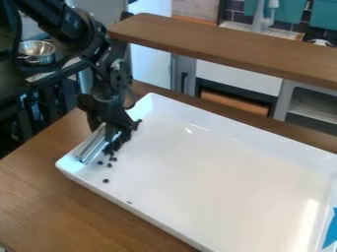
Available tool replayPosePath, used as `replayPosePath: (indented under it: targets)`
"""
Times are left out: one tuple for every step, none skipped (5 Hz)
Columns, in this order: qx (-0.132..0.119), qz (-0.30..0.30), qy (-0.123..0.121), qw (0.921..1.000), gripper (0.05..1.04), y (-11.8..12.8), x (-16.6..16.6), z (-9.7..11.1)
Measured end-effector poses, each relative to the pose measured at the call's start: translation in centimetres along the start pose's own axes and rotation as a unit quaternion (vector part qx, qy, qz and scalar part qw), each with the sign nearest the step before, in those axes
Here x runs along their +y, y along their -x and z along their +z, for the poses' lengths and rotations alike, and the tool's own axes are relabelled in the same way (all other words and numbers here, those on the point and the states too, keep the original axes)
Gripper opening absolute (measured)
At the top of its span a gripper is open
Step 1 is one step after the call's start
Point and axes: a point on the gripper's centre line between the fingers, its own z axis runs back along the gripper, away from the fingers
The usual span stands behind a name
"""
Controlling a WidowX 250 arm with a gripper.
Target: Sweep into pile
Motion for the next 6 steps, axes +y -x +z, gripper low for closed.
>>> replayPosePath:
  targets:
    - [0.051,0.014,0.071,0.9961,0.376,0.3,-1.3,1.7]
    - [0.069,0.040,0.132,0.9880,0.376,0.1,-4.6,4.7]
    - [0.052,0.050,0.128,0.9891,0.376,2.0,-10.2,5.3]
    - [0.024,0.056,0.118,0.9912,0.376,3.0,-14.8,5.6]
    - [0.012,0.058,0.116,0.9915,0.376,3.4,-17.7,4.7]
    - [0.011,0.057,0.115,0.9917,0.376,3.5,-18.4,5.0]
